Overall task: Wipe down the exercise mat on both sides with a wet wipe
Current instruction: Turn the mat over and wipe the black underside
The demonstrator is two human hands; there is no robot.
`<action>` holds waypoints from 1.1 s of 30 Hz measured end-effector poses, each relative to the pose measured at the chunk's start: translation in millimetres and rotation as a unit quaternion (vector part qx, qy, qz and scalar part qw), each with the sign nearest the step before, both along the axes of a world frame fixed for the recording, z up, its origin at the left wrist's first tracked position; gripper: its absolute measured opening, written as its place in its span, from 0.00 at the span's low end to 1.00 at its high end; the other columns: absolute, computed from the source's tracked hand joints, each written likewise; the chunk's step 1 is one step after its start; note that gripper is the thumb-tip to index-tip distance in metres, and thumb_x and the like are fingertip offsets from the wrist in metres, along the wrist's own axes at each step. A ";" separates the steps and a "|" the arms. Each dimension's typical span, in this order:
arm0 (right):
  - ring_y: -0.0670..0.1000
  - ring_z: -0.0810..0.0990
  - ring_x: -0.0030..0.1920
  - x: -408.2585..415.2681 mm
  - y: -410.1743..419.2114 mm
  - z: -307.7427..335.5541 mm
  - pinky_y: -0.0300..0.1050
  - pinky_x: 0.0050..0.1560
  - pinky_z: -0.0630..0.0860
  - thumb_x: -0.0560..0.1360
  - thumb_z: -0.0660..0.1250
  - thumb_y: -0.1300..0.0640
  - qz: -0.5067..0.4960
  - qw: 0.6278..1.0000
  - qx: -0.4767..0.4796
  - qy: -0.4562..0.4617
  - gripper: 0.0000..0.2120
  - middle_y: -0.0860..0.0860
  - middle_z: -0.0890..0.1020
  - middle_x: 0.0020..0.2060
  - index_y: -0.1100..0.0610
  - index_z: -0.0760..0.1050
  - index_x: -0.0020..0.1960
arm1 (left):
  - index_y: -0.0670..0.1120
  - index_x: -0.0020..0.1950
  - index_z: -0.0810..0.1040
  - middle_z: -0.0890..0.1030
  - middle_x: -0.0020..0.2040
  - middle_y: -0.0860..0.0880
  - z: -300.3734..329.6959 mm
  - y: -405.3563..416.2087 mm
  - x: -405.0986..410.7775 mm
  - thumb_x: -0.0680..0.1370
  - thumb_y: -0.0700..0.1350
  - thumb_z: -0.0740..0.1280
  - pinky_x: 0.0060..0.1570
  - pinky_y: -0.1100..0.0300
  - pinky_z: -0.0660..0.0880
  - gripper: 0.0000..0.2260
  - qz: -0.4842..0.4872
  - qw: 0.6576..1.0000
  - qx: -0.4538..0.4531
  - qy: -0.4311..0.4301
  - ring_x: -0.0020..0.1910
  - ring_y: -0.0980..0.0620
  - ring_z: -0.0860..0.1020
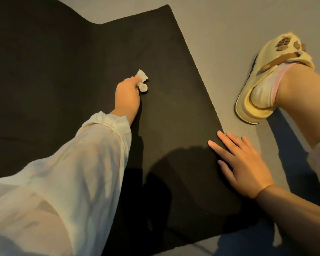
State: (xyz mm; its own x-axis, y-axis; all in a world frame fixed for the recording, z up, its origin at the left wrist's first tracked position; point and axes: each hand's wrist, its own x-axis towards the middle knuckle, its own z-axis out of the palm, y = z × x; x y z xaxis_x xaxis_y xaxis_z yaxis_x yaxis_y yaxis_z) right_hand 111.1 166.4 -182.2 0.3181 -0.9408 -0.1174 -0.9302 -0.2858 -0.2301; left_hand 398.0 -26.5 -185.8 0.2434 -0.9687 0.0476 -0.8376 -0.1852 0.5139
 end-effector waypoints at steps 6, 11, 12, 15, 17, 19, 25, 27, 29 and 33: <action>0.62 0.68 0.69 1.7 1.0 -0.3 0.58 0.67 0.55 0.75 0.58 0.52 0.002 1.000 -0.004 -0.002 0.23 0.57 0.69 0.70 0.50 0.68 0.71 | 0.41 0.63 0.77 0.78 0.56 0.46 8.7 53.4 -1.3 0.78 0.33 0.58 0.59 0.55 0.68 0.17 -0.179 0.984 -0.017 -0.016 0.55 0.47 0.75; 0.59 0.62 0.73 1.2 1.8 0.5 0.55 0.71 0.50 0.77 0.53 0.50 -0.001 1.000 0.020 0.020 0.24 0.54 0.63 0.73 0.48 0.63 0.73 | 0.43 0.68 0.72 0.71 0.69 0.45 6.6 135.1 -20.5 0.78 0.31 0.57 0.68 0.56 0.58 0.20 -0.235 0.972 0.021 0.025 0.70 0.46 0.67; 0.57 0.60 0.74 1.4 1.6 0.3 0.54 0.72 0.48 0.77 0.51 0.49 -0.002 0.999 0.025 0.025 0.24 0.53 0.62 0.74 0.47 0.62 0.73 | 0.41 0.67 0.72 0.72 0.69 0.44 6.7 155.6 -25.4 0.77 0.30 0.58 0.69 0.58 0.57 0.20 -0.251 0.967 0.022 0.031 0.70 0.44 0.67; 0.56 0.58 0.74 1.8 2.5 -0.7 0.52 0.73 0.46 0.79 0.51 0.50 -0.008 0.999 0.031 0.031 0.23 0.51 0.60 0.75 0.46 0.60 0.74 | 0.32 0.56 0.79 0.77 0.59 0.34 16.3 215.6 -43.6 0.71 0.24 0.62 0.69 0.64 0.55 0.15 -0.324 0.944 0.012 0.058 0.60 0.32 0.74; 0.56 0.58 0.74 2.3 3.4 -0.2 0.53 0.73 0.46 0.78 0.50 0.50 -0.013 0.999 0.036 0.028 0.24 0.51 0.60 0.75 0.46 0.60 0.74 | 0.32 0.48 0.81 0.81 0.51 0.33 21.3 249.2 -54.8 0.65 0.25 0.66 0.62 0.59 0.67 0.14 -0.403 0.913 -0.003 0.056 0.49 0.31 0.79; 0.56 0.57 0.74 2.8 3.8 0.8 0.53 0.73 0.46 0.77 0.49 0.50 -0.013 0.999 0.040 0.025 0.25 0.51 0.59 0.75 0.46 0.60 0.74 | 0.34 0.47 0.82 0.82 0.49 0.36 21.2 275.1 -61.8 0.62 0.30 0.69 0.41 0.42 0.76 0.15 -0.476 0.879 -0.031 0.027 0.46 0.35 0.81; 0.56 0.57 0.75 3.4 5.1 3.4 0.52 0.73 0.46 0.77 0.48 0.50 -0.013 0.999 0.041 0.009 0.25 0.52 0.59 0.75 0.48 0.61 0.74 | 0.36 0.53 0.82 0.81 0.54 0.39 16.7 310.4 -63.3 0.63 0.31 0.75 0.48 0.40 0.75 0.18 -0.555 0.830 -0.006 0.057 0.53 0.39 0.80; 0.57 0.59 0.74 3.0 6.9 3.8 0.53 0.73 0.47 0.77 0.50 0.50 -0.038 0.999 0.027 -0.007 0.25 0.54 0.60 0.75 0.51 0.63 0.74 | 0.37 0.54 0.82 0.81 0.54 0.39 18.5 307.1 -62.9 0.67 0.33 0.72 0.53 0.46 0.74 0.15 -0.543 0.835 0.003 0.093 0.54 0.42 0.80; 0.59 0.61 0.72 2.3 8.8 3.6 0.57 0.72 0.49 0.77 0.51 0.49 -0.083 0.997 0.000 0.007 0.25 0.56 0.62 0.74 0.51 0.65 0.73 | 0.36 0.54 0.81 0.82 0.53 0.40 20.6 295.4 -65.4 0.72 0.36 0.66 0.62 0.60 0.70 0.12 -0.461 0.879 -0.015 0.119 0.54 0.46 0.80; 0.57 0.57 0.74 2.5 11.5 -0.1 0.61 0.72 0.45 0.79 0.48 0.46 -0.138 0.989 0.010 0.059 0.24 0.53 0.61 0.75 0.45 0.60 0.74 | 0.36 0.59 0.79 0.82 0.53 0.40 37.2 218.3 -56.9 0.76 0.28 0.62 0.62 0.74 0.65 0.14 -0.247 0.956 -0.039 0.156 0.54 0.53 0.77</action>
